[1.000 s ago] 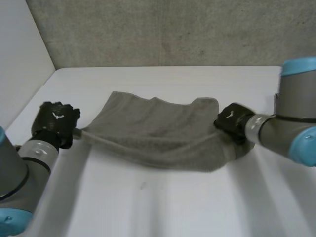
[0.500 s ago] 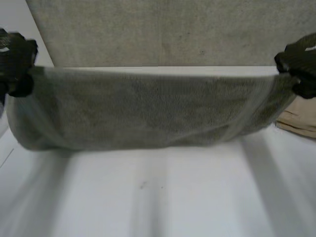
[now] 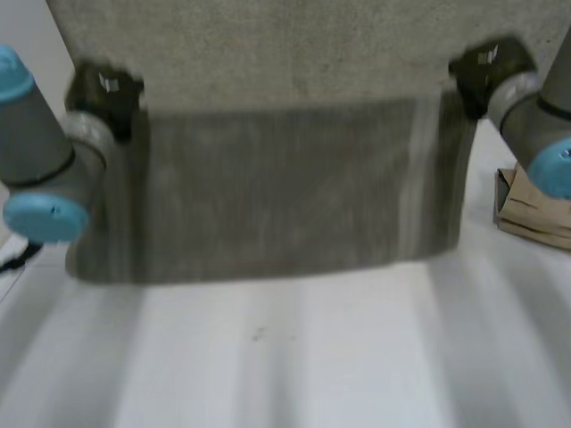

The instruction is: Fold the laundry.

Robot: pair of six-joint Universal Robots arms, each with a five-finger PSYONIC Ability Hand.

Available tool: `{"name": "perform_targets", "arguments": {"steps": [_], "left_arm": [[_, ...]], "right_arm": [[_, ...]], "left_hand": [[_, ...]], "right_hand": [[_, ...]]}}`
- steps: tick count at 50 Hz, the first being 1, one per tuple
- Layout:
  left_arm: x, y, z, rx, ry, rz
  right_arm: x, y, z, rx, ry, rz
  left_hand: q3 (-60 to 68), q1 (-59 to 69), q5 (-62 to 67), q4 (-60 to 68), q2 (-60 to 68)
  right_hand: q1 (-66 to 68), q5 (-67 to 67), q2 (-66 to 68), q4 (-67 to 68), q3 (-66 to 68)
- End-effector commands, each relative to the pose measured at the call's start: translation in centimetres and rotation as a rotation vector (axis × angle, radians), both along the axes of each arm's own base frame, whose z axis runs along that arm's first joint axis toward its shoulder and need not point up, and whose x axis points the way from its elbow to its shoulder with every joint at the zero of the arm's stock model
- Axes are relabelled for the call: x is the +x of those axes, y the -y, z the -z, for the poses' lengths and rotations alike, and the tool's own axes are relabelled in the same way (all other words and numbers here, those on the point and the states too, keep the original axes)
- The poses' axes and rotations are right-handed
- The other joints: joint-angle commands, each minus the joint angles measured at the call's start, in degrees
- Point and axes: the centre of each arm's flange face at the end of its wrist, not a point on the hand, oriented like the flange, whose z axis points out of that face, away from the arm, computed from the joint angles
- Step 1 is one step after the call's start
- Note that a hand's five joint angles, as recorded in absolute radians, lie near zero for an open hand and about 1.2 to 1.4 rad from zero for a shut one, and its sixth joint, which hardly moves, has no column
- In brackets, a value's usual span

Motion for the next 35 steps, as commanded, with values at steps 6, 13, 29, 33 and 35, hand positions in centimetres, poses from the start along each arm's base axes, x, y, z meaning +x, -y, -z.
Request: {"name": "perform_targets", "arguments": {"steps": [6, 13, 29, 33, 35], "left_arm": [[-0.4, -1.7, -11.7, -0.549, -0.201, -0.018], [-0.1, -1.9, -4.9, -0.348, -0.151, -0.018], [0.6, -6.9, 14.3, 0.212, 0.012, 0.002], [1.3, -8.9, 14.7, 0.283, 0.058, -0.008], [2.0, -10.0, 14.1, 0.308, 0.097, -0.016]], "right_arm": [[0.3, -0.2, -9.5, -0.448, 0.276, -0.054], [-0.2, -0.5, -4.6, -0.279, 0.225, -0.043], [0.1, -5.9, 12.1, 0.253, 0.004, -0.212], [-0.5, -8.2, 14.2, 0.352, -0.129, -0.226], [-0.9, -9.1, 14.1, 0.379, -0.188, -0.227]], "left_hand": [[11.6, 15.2, 14.2, 11.3, 11.6], [11.6, 15.2, 14.2, 11.3, 11.6], [11.6, 15.2, 14.2, 11.3, 11.6], [11.6, 15.2, 14.2, 11.3, 11.6], [11.6, 15.2, 14.2, 11.3, 11.6]], "right_hand": [[24.3, 13.1, 12.3, 12.0, 12.4], [24.3, 13.1, 12.3, 12.0, 12.4], [24.3, 13.1, 12.3, 12.0, 12.4], [24.3, 13.1, 12.3, 12.0, 12.4], [24.3, 13.1, 12.3, 12.0, 12.4]]}}
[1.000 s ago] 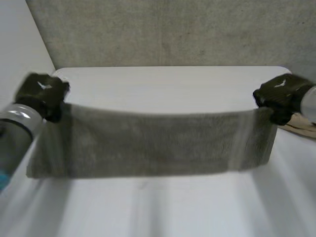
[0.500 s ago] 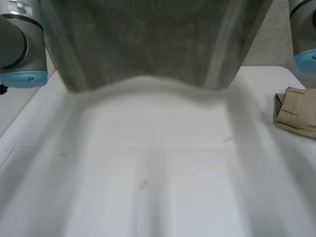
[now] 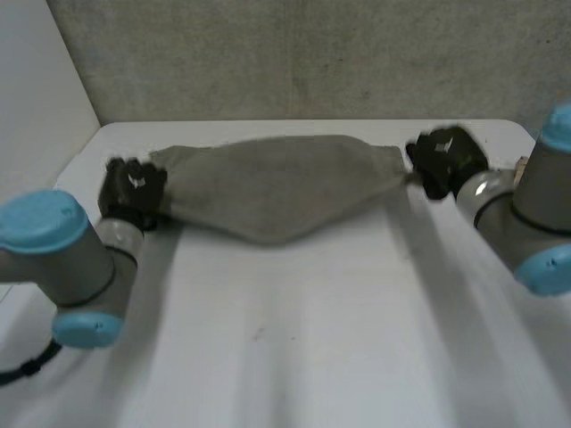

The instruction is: Fold the laundry.

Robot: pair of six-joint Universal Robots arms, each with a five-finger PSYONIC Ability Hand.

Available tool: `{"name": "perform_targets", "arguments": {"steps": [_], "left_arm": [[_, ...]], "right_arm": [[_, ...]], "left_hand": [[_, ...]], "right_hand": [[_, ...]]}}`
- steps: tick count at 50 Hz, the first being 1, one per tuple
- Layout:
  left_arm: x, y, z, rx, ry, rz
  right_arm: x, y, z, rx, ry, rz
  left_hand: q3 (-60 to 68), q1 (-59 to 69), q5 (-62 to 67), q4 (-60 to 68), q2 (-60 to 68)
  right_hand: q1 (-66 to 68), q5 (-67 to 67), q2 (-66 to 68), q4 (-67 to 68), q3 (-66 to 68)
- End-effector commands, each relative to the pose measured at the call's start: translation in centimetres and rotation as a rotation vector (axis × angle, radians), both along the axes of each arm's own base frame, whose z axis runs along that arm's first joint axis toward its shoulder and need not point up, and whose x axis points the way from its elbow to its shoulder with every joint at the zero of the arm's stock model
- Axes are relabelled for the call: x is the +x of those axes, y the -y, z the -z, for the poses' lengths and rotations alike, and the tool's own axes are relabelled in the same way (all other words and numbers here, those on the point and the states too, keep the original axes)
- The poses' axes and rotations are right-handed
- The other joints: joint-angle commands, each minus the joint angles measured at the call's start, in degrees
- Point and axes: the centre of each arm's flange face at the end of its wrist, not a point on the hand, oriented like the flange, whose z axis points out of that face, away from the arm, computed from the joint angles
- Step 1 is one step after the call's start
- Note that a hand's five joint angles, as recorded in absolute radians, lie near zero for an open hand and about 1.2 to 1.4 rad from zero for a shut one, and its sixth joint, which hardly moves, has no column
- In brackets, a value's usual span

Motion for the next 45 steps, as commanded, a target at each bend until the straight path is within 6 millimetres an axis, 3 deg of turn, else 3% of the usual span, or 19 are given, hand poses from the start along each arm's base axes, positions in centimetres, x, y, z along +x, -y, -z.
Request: {"name": "perform_targets", "arguments": {"steps": [1, 4, 5, 12, 15, 19, 23, 31, 35, 45], "left_arm": [[1.9, -4.8, 0.3, 0.162, 0.151, -0.003], [2.8, -7.2, 0.0, 0.245, 0.248, 0.011], [3.5, -8.8, 0.0, 0.313, 0.318, 0.020], [6.3, -16.3, -0.1, 0.598, 0.516, 0.097], [6.1, -16.9, -0.3, 0.584, 0.531, 0.138], [5.4, -15.6, -0.7, 0.504, 0.492, 0.168], [4.5, -12.6, 0.1, 0.440, 0.468, 0.167], [1.8, -4.4, 1.4, 0.242, 0.420, 0.089], [0.5, -1.0, 2.4, 0.156, 0.410, 0.057], [-2.2, 4.3, 3.3, 0.013, 0.375, 0.038]], "right_arm": [[-1.5, -5.1, 2.3, 0.159, -0.278, -0.067], [-2.6, -6.9, 0.9, 0.197, -0.358, -0.074], [-3.8, -8.0, 0.4, 0.249, -0.412, -0.069], [-7.9, -13.1, 0.5, 0.576, -0.620, -0.084], [-8.2, -13.3, 0.8, 0.566, -0.649, -0.097], [-7.9, -12.3, 1.1, 0.475, -0.638, -0.075], [-7.3, -10.2, 1.7, 0.408, -0.563, -0.015], [-3.7, -6.2, 3.4, 0.268, -0.478, 0.038], [-3.0, -3.5, 3.9, 0.165, -0.472, 0.112], [-0.8, 1.1, 5.0, -0.014, -0.411, 0.154]], "left_hand": [[11.6, 15.2, 14.2, 11.3, 11.5], [11.6, 15.2, 14.2, 11.3, 11.5], [11.6, 15.2, 14.2, 11.3, 11.5], [11.6, 15.2, 14.2, 11.3, 11.5], [11.6, 15.2, 14.2, 11.3, 11.5], [11.6, 15.2, 14.2, 11.3, 11.5], [11.6, 15.2, 14.2, 11.3, 11.5], [11.6, 15.2, 14.2, 11.3, 11.5], [11.6, 15.2, 14.2, 11.3, 11.5], [11.6, 15.2, 14.2, 11.3, 11.5]], "right_hand": [[23.9, 13.1, 12.3, 12.0, 12.4], [23.9, 13.1, 12.3, 12.0, 12.4], [23.9, 13.1, 12.3, 12.0, 12.4], [23.9, 13.1, 12.3, 12.0, 12.4], [23.9, 13.1, 12.3, 12.0, 12.4], [23.9, 13.1, 12.3, 12.0, 12.4], [23.9, 13.1, 12.3, 12.0, 12.4], [23.9, 13.1, 12.3, 12.0, 12.4], [23.9, 13.1, 12.3, 12.0, 12.4], [23.9, 13.1, 12.3, 12.0, 12.4]]}}
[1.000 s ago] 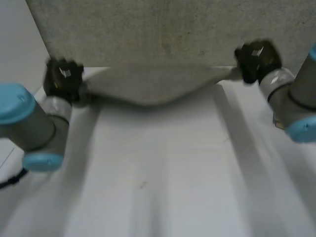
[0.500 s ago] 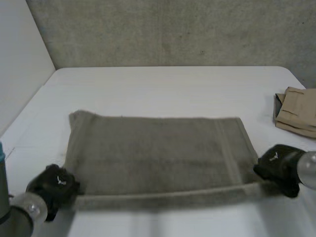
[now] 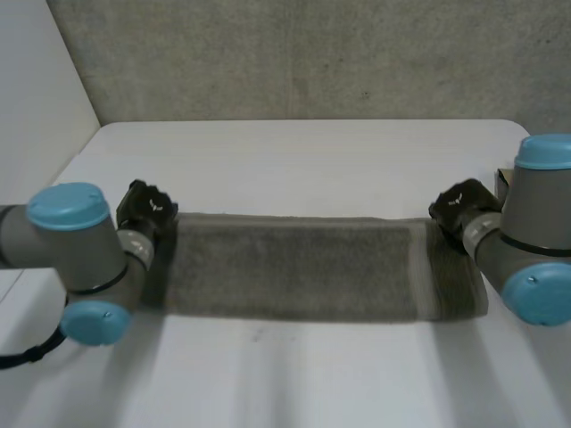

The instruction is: Fold the laundry.

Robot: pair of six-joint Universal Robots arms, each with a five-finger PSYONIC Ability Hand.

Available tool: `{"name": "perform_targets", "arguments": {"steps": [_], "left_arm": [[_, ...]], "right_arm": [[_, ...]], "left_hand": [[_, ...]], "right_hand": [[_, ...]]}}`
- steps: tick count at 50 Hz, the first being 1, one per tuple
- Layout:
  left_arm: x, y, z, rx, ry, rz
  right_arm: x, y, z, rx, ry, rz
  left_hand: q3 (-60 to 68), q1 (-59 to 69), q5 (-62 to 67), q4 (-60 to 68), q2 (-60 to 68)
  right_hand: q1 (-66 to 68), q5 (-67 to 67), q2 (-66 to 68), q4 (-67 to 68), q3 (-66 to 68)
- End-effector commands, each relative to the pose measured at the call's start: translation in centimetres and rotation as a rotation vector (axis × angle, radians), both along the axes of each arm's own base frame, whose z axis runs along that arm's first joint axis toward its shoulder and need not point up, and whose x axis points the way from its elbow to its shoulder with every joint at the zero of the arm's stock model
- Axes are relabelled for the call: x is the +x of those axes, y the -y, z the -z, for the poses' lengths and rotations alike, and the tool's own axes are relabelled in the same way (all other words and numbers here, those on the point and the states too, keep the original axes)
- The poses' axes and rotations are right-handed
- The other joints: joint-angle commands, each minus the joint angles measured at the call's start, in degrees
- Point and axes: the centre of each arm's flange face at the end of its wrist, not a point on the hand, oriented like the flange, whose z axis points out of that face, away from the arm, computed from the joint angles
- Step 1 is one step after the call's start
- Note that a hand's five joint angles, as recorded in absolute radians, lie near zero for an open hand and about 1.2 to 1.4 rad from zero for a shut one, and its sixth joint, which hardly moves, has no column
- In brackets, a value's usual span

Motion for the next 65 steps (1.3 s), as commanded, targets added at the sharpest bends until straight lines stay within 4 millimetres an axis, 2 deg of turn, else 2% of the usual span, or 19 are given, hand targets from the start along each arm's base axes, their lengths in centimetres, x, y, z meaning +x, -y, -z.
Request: {"name": "perform_targets", "arguments": {"steps": [1, 12, 14, 15, 16, 17, 19, 22, 24, 25, 28, 32, 34, 40, 46, 52, 60, 63, 65], "left_arm": [[-1.6, 3.3, 0.7, -0.081, -0.021, 0.007], [-2.7, 6.1, 1.3, -0.200, -0.061, 0.012], [-2.8, 6.3, 1.7, -0.207, -0.054, 0.014], [-2.9, 6.3, 1.9, -0.207, -0.046, 0.018], [-3.0, 6.2, 2.0, -0.206, -0.030, 0.020], [-3.2, 6.0, 2.0, -0.210, -0.023, 0.023], [-3.7, 5.6, 2.0, -0.212, -0.008, 0.039], [-4.6, 4.8, 1.7, -0.215, -0.005, 0.062], [-4.4, 4.5, 0.8, -0.222, -0.007, 0.056], [-4.1, 4.1, -0.9, -0.242, -0.019, 0.050], [-3.7, 3.3, -2.7, -0.259, -0.033, 0.050], [-2.9, 1.1, -5.7, -0.265, -0.114, 0.049], [-2.6, 0.3, -6.7, -0.263, -0.161, 0.048], [-1.3, -2.9, -8.7, -0.203, -0.361, 0.044], [0.5, -4.6, -7.5, -0.087, -0.474, 0.013], [1.1, -5.3, -5.6, 0.000, -0.509, 0.008], [1.3, -5.3, -5.4, 0.007, -0.507, -0.001], [1.3, -5.4, -5.4, 0.006, -0.509, 0.000], [1.2, -5.4, -5.4, 0.008, -0.509, 0.001]], "right_arm": [[1.5, 3.1, 1.0, -0.119, 0.030, -0.005], [3.3, 5.8, 3.3, -0.210, 0.052, -0.028], [3.4, 6.2, 3.9, -0.210, 0.052, -0.022], [3.5, 6.2, 4.1, -0.207, 0.052, -0.020], [3.6, 6.3, 4.2, -0.210, 0.052, -0.010], [3.6, 6.3, 4.2, -0.209, 0.051, 0.002], [3.4, 6.3, 3.8, -0.220, 0.051, 0.025], [3.2, 6.3, 1.8, -0.253, 0.089, 0.061], [2.8, 6.0, -1.4, -0.290, 0.170, 0.082], [2.5, 5.6, -3.5, -0.313, 0.232, 0.092], [2.2, 4.1, -7.1, -0.334, 0.337, 0.082], [1.8, 1.7, -9.6, -0.293, 0.382, 0.026], [1.6, 0.7, -9.6, -0.242, 0.373, 0.007], [-1.4, -2.2, -7.0, 0.035, 0.311, 0.062], [-2.3, -4.8, -3.4, 0.200, 0.336, 0.059], [-3.4, -5.0, 0.0, 0.204, 0.395, 0.017], [-3.5, -4.2, 3.4, 0.194, 0.384, 0.017], [-3.5, -3.9, 4.0, 0.199, 0.382, 0.018], [-3.7, -3.5, 4.1, 0.187, 0.383, 0.024]], "left_hand": [[11.6, 15.1, 14.2, 11.3, 11.5], [11.6, 15.1, 14.2, 11.3, 11.5], [0.4, 4.0, 3.1, 0.1, 0.3], [-9.6, -6.1, -7.0, -10.0, -9.7], [-41.4, -37.8, -38.8, -41.7, -41.5], [-54.7, -51.1, -52.1, -55.0, -54.8], [-58.4, -54.9, -55.8, -58.7, -58.5], [-58.4, -54.9, -55.8, -58.7, -58.5], [-58.4, -54.9, -55.8, -58.7, -58.5], [-58.4, -54.9, -55.8, -58.7, -58.5], [-58.4, -54.9, -55.8, -58.7, -58.5], [-58.4, -54.9, -55.8, -58.7, -58.5], [-58.4, -54.9, -55.8, -58.7, -58.5], [-58.4, -54.9, -55.8, -58.7, -58.5], [-58.4, -54.9, -55.8, -58.7, -58.5], [-58.4, -54.8, -55.7, -58.7, -58.5], [-58.2, -54.6, -55.6, -58.5, -58.3], [-58.2, -54.6, -55.6, -58.5, -58.3], [-58.2, -54.6, -55.6, -58.5, -58.3]], "right_hand": [[23.9, 13.1, 12.3, 12.0, 12.4], [23.9, 13.1, 12.3, 12.0, 12.4], [23.9, 13.1, 12.3, 12.0, 12.4], [13.8, 3.0, 2.2, 1.9, 2.3], [-22.8, -33.6, -34.4, -34.7, -34.3], [-41.3, -52.1, -52.9, -53.2, -52.8], [-46.1, -56.9, -57.7, -58.0, -57.6], [-46.1, -56.9, -57.7, -58.0, -57.6], [-46.1, -56.9, -57.7, -58.0, -57.6], [-46.1, -56.9, -57.7, -58.0, -57.6], [-46.1, -56.9, -57.7, -58.0, -57.6], [-46.1, -56.9, -57.7, -58.0, -57.6], [-46.1, -56.9, -57.7, -58.0, -57.6], [-46.1, -56.9, -57.7, -58.0, -57.6], [-44.2, -55.0, -55.8, -56.1, -55.7], [-33.8, -44.5, -45.4, -45.7, -45.3], [-24.2, -35.0, -35.8, -36.1, -35.7], [-6.4, -17.2, -18.0, -18.3, -17.9], [20.7, 10.0, 9.2, 8.8, 9.2]]}}
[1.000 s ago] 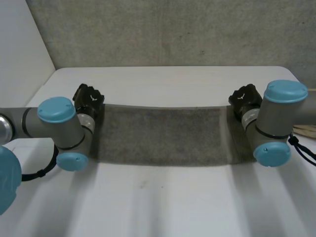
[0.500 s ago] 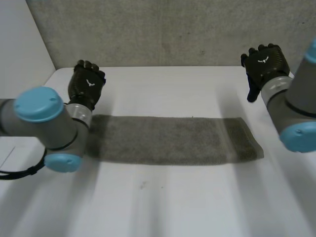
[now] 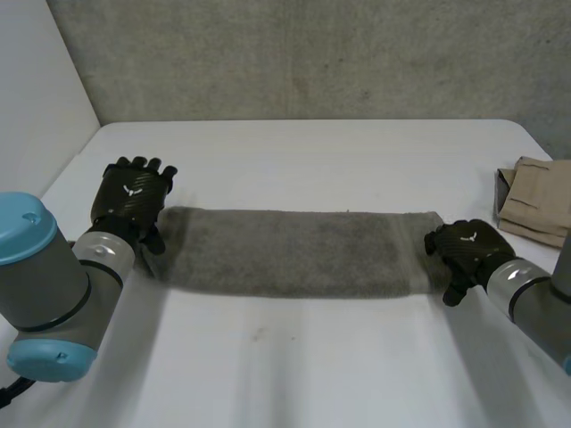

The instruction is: Fold the laundry.

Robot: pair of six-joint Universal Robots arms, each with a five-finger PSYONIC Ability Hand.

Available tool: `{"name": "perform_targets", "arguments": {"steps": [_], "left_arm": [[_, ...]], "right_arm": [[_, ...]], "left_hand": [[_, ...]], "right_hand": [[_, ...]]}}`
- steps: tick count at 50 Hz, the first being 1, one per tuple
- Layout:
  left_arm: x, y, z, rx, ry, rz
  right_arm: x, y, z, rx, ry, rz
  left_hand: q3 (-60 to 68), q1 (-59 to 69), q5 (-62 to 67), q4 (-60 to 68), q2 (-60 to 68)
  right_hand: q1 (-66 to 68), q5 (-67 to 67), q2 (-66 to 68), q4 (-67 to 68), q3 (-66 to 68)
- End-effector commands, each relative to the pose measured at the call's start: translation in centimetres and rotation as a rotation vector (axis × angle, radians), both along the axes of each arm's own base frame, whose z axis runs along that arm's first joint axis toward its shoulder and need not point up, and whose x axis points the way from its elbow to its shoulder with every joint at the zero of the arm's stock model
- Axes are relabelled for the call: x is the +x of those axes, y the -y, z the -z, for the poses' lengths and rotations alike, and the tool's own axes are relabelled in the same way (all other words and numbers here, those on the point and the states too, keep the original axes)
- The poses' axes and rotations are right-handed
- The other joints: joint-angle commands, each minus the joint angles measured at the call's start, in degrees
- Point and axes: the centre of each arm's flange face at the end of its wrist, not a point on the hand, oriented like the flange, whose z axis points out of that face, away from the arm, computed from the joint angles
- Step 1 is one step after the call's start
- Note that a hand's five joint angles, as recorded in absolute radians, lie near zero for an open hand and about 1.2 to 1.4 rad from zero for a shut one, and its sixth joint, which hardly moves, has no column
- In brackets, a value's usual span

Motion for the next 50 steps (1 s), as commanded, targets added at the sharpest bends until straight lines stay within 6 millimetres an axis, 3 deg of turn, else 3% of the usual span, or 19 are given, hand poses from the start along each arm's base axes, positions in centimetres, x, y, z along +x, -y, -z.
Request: {"name": "perform_targets", "arguments": {"steps": [1, 9, 13, 18, 22, 25, 26, 29, 30, 38, 41, 50], "left_arm": [[-0.1, 0.0, -0.1, -0.004, 0.003, 0.000], [0.0, -0.1, 0.1, 0.000, 0.004, -0.004], [0.1, -0.1, 0.1, 0.003, 0.006, -0.009], [0.3, -0.1, 0.0, 0.003, 0.007, -0.014], [0.3, -0.1, 0.0, 0.006, 0.007, -0.015], [0.3, -0.2, -0.1, 0.009, 0.009, -0.015], [0.3, -0.2, 0.0, 0.010, 0.010, -0.014], [0.3, -0.2, -0.1, 0.010, 0.010, -0.013], [0.3, -0.3, -0.1, 0.012, 0.010, -0.015], [0.4, -1.8, -0.1, 0.076, 0.018, -0.003], [0.7, -3.1, 0.0, 0.144, 0.009, 0.006], [-0.2, -6.5, 0.5, 0.380, -0.184, 0.091]], "right_arm": [[-0.4, 1.2, 1.4, -0.011, -0.011, 0.019], [-3.6, 3.1, 0.8, -0.026, -0.017, 0.123], [-6.4, 4.4, 0.0, -0.056, -0.045, 0.204], [-11.7, 5.4, -1.0, -0.079, -0.232, 0.313], [-13.7, 5.6, -1.2, -0.080, -0.347, 0.334], [-12.4, 5.5, -2.0, -0.110, -0.351, 0.294], [-10.2, 5.1, -3.0, -0.156, -0.333, 0.241], [-6.8, 4.7, -4.7, -0.230, -0.278, 0.169], [-4.8, 4.3, -6.1, -0.285, -0.236, 0.134], [3.2, 1.6, -9.3, -0.410, -0.170, 0.026], [3.7, 1.2, -9.0, -0.406, -0.193, 0.056], [2.0, 1.2, -7.1, -0.347, -0.223, 0.108]], "left_hand": [[-1.5, -0.7, -2.3, -1.2, -1.1], [-1.7, -0.9, -2.4, -1.4, -1.3], [-1.5, -0.7, -2.3, -1.2, -1.1], [-1.5, -0.7, -2.3, -1.2, -1.1], [-1.5, -0.7, -2.3, -1.2, -1.1], [-1.7, -0.9, -2.4, -1.4, -1.3], [-1.7, -0.9, -2.4, -1.4, -1.3], [-1.7, -0.9, -2.4, -1.4, -1.3], [-1.7, -0.9, -2.4, -1.4, -1.3], [1.8, 2.6, 1.1, 2.1, 2.2], [7.0, 7.8, 6.3, 7.3, 7.4], [19.0, 19.8, 18.2, 19.3, 19.4]], "right_hand": [[54.8, 51.6, 50.7, 50.6, 50.6], [54.8, 51.6, 50.7, 50.6, 50.6], [54.8, 51.6, 50.7, 50.6, 50.6], [54.8, 51.6, 50.7, 50.6, 50.6], [54.8, 51.6, 50.7, 50.6, 50.6], [54.8, 51.6, 50.7, 50.6, 50.6], [54.8, 51.6, 50.7, 50.6, 50.6], [54.8, 51.6, 50.7, 50.6, 50.6], [54.8, 51.6, 50.7, 50.6, 50.6], [54.8, 51.6, 50.7, 50.6, 50.6], [54.8, 51.6, 50.7, 50.6, 50.6], [54.8, 51.6, 50.7, 50.6, 50.6]]}}
